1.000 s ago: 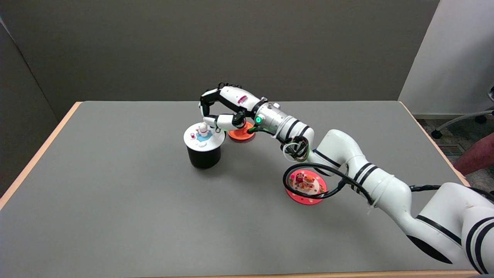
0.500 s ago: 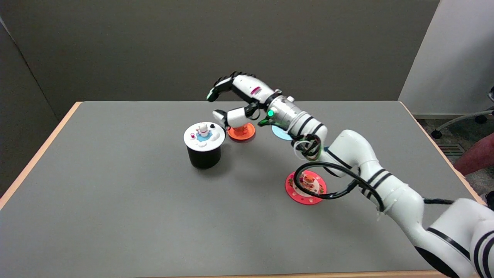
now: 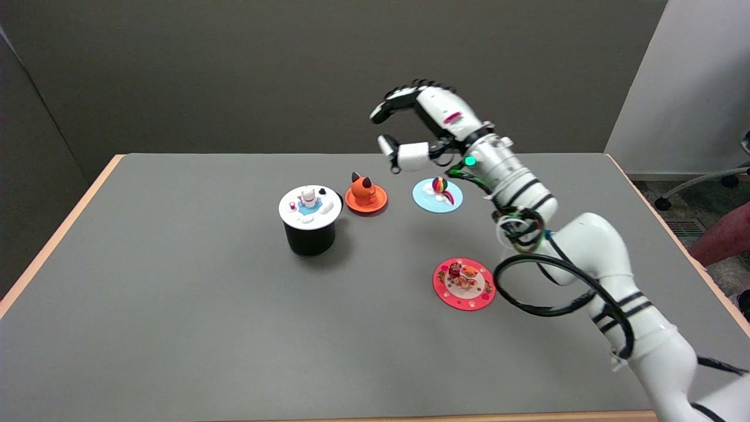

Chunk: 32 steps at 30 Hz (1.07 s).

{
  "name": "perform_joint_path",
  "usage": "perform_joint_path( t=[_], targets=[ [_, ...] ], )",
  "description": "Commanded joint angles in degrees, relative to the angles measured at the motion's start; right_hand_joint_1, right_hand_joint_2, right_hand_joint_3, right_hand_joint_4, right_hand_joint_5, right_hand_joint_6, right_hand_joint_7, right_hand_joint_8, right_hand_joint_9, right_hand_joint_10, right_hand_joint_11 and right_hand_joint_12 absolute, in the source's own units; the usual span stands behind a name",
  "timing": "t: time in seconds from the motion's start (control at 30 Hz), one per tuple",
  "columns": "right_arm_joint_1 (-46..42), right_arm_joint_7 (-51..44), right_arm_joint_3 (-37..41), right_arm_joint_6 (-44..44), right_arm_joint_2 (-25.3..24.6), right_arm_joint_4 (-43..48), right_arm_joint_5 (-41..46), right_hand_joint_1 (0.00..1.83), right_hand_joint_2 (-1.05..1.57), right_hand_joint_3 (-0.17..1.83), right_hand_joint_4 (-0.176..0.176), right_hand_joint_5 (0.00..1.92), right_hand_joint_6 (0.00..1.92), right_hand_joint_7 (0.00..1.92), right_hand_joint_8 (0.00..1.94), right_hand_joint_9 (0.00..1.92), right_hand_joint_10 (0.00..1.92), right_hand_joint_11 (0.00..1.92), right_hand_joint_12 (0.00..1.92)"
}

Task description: Place the white cup lid onto the cup.

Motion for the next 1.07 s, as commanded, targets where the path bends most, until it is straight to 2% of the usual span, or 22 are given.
perform_joint_path(
  t=[0.03,0.2,0.5,0.57,0.63,1.07],
  targets=[
    [-11.99,0.3,17.15,-3.93,0.95,-11.8,-1.64,0.85,0.68,0.97,-0.176,0.82,0.42,0.81,0.23,0.65,0.22,0.41,0.4],
    [-13.49,0.25,18.69,-3.58,2.17,-11.89,1.2,0.85,0.68,0.96,-0.176,0.82,0.42,0.81,0.23,0.65,0.22,0.42,0.41],
    [-15.24,0.3,24.66,-4.01,-1.96,-10.31,1.21,0.83,0.64,1.03,-0.173,0.77,0.37,0.72,0.2,0.62,0.21,0.39,0.44],
    [-15.32,0.27,24.92,-4.04,-2.49,-10.23,1.21,0.89,0.61,1.01,-0.16,0.76,0.3,0.7,0.2,0.61,0.2,0.41,0.4],
    [-15.35,0.64,24.26,-4.0,-2.94,-9.8,1.81,0.83,0.61,1.05,-0.153,0.73,0.29,0.68,0.2,0.6,0.22,0.39,0.45],
    [-15.07,-0.1,25.49,-4.72,-5.17,-10.02,1.22,0.82,0.58,1.06,-0.159,0.7,0.26,0.65,0.19,0.6,0.22,0.39,0.46]
  ],
)
